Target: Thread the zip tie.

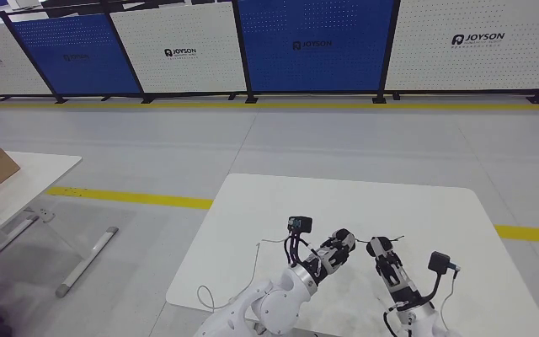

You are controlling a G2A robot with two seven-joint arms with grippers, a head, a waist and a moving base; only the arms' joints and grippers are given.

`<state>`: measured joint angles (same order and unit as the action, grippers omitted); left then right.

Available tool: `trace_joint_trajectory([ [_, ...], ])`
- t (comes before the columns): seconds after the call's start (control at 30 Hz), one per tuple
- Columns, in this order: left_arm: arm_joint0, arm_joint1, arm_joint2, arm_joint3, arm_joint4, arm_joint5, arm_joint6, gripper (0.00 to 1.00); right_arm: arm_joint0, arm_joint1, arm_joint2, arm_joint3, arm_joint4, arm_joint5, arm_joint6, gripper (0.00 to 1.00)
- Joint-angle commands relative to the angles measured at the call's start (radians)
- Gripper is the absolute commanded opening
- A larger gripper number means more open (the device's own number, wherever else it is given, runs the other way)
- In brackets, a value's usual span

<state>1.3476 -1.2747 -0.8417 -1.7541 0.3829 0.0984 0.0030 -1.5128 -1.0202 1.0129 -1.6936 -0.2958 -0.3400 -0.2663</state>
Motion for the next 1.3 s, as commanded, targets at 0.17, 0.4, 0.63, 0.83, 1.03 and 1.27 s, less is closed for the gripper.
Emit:
trace_joint_trajectory([
  [0.17,-0.003,-0.007,0.008,0.008,0.007,0.009,0.012,0.00,-0.004,-0.001,0.000,0.001,-0.017,0.000,-0.025,0.00],
  [0.4,0.010,-0.008,0.000,-0.003,0.024,0.002,0.021,0.00,-0.002,-0.002,-0.004,0.008,-0.021,0.000,-0.031,0.00],
  [0.63,0.025,-0.008,-0.009,-0.014,0.036,-0.002,0.026,0.00,0.000,-0.002,-0.010,0.009,-0.025,0.000,-0.036,0.00],
  [0.83,0.029,-0.009,-0.011,-0.014,0.053,-0.003,0.017,0.00,0.000,-0.001,-0.013,0.006,-0.028,0.000,-0.040,0.00],
  [1.03,0.027,-0.013,-0.004,-0.013,0.092,0.029,0.038,0.35,0.000,0.000,-0.016,0.007,-0.034,0.000,-0.046,0.00],
  [1.27,0.018,-0.021,0.011,-0.002,0.115,0.044,0.039,0.39,0.002,0.000,-0.019,0.011,-0.035,0.000,-0.052,0.00],
])
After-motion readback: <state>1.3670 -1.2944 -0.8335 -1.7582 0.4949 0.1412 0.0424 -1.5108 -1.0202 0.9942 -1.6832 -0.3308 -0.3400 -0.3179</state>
